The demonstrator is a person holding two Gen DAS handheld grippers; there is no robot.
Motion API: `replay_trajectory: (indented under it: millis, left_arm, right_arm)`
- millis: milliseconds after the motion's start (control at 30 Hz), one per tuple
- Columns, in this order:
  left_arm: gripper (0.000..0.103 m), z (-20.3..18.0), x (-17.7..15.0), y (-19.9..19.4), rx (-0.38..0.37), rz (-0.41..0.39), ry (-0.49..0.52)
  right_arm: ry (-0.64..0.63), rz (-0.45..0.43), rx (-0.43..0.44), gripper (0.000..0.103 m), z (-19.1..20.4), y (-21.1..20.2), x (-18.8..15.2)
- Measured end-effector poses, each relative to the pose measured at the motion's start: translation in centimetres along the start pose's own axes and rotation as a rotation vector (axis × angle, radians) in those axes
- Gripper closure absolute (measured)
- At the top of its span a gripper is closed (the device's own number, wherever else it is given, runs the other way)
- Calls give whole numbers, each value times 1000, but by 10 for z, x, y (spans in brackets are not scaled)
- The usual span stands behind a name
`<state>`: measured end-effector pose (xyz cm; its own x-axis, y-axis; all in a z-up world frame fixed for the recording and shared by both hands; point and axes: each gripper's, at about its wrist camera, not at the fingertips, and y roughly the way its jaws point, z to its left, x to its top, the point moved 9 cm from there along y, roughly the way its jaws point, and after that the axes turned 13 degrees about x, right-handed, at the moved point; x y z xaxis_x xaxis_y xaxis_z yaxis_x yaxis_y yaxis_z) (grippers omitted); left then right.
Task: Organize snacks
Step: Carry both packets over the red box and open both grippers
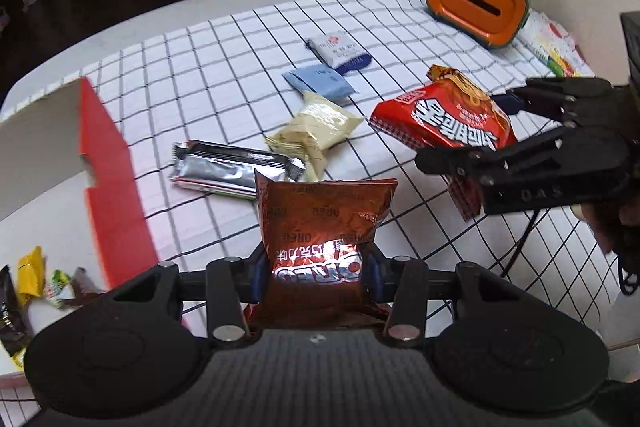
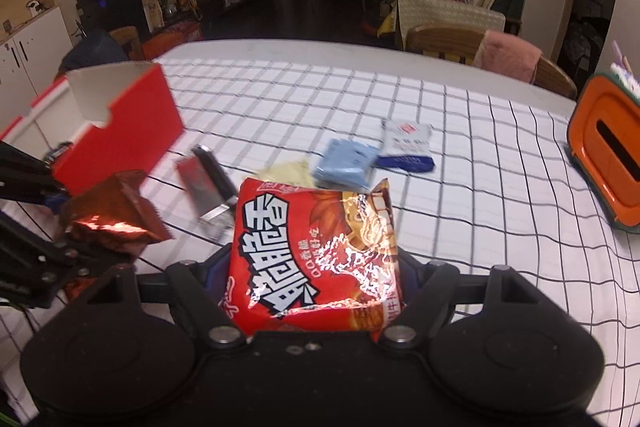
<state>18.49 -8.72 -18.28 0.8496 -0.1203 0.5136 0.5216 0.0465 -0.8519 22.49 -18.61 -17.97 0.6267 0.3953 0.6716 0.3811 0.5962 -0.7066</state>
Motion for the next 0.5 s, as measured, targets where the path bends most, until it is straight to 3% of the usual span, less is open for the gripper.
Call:
replay_trajectory:
  millis: [500]
  left_arm:
    - [58,97,-12,-57,58,-100,-106]
  right_arm:
    - [-91,-58,43,26,123,-9,45]
